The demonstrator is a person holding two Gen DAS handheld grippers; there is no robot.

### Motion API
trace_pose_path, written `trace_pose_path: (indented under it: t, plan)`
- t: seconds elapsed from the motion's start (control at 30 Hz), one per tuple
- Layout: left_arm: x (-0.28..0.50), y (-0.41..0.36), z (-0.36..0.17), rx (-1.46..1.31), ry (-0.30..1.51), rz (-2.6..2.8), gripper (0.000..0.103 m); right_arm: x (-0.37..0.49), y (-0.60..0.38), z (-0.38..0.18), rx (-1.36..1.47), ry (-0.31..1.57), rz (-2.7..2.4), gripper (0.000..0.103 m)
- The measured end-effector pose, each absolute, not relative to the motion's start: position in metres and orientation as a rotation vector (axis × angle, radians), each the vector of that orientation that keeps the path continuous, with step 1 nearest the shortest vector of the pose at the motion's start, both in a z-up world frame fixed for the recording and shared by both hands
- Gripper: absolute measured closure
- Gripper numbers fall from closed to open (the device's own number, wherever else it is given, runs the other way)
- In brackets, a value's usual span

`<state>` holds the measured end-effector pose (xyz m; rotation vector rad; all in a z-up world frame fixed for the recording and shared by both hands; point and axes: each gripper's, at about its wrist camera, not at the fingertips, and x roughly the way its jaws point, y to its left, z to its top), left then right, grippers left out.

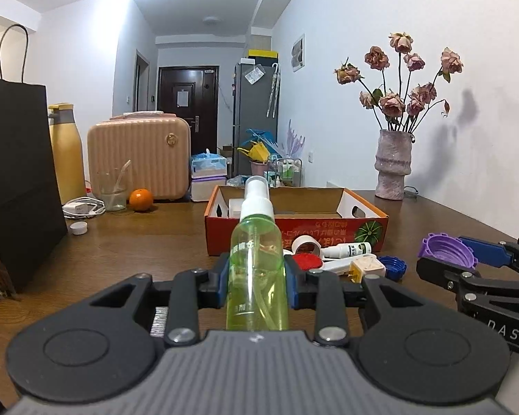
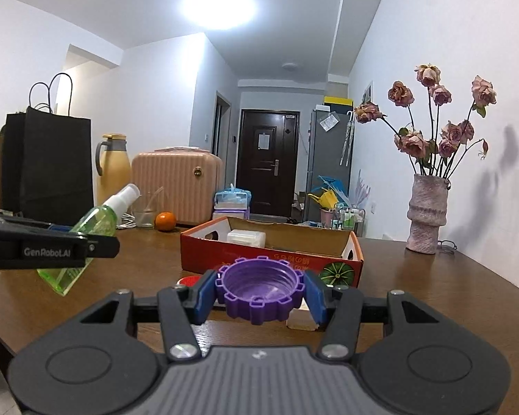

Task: Organize rigid objects
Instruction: 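Carry the spray bottle with the left tool while the right tool carries the purple cap into the box, then set the bottle upright in the box with the left tool while the right tool drops the purple cap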

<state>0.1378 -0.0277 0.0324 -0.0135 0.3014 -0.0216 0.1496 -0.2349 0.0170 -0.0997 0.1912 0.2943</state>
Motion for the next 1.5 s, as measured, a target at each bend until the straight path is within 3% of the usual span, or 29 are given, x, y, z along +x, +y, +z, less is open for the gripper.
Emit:
trace_pose_path:
  t: [0.3,0.67,1.1,1.13,1.2,1.23,1.5]
  plan:
    - [0.218,-0.023,0.050,-0.072,0.389,-0.111,0.071,0.210,-0.244,0.033,-0.085,0.224,0.318,0.050]
    - [0.420,0.002,0.082,-0.063,0.538,-0.087,0.071,0.393,-0.255,0.074,-0.083,0.344,0.361,0.050]
    - [0.539,0.013,0.022,0.036,0.804,-0.091,0.071,0.573,-0.240,0.040,-0.083,0.592,0.298,0.050]
    - [0.542,0.012,0.019,0.040,0.805,-0.093,0.068,0.579,-0.238,0.036,-0.082,0.599,0.290,0.050]
    - [0.544,0.010,0.017,0.056,0.797,-0.098,0.046,0.589,-0.236,0.028,-0.077,0.614,0.272,0.042]
    - [0.544,0.009,0.017,0.063,0.787,-0.102,0.029,0.593,-0.236,0.024,-0.070,0.618,0.269,0.039]
    - [0.541,0.013,0.039,0.054,0.723,-0.079,0.026,0.592,-0.241,0.029,-0.044,0.603,0.267,0.036]
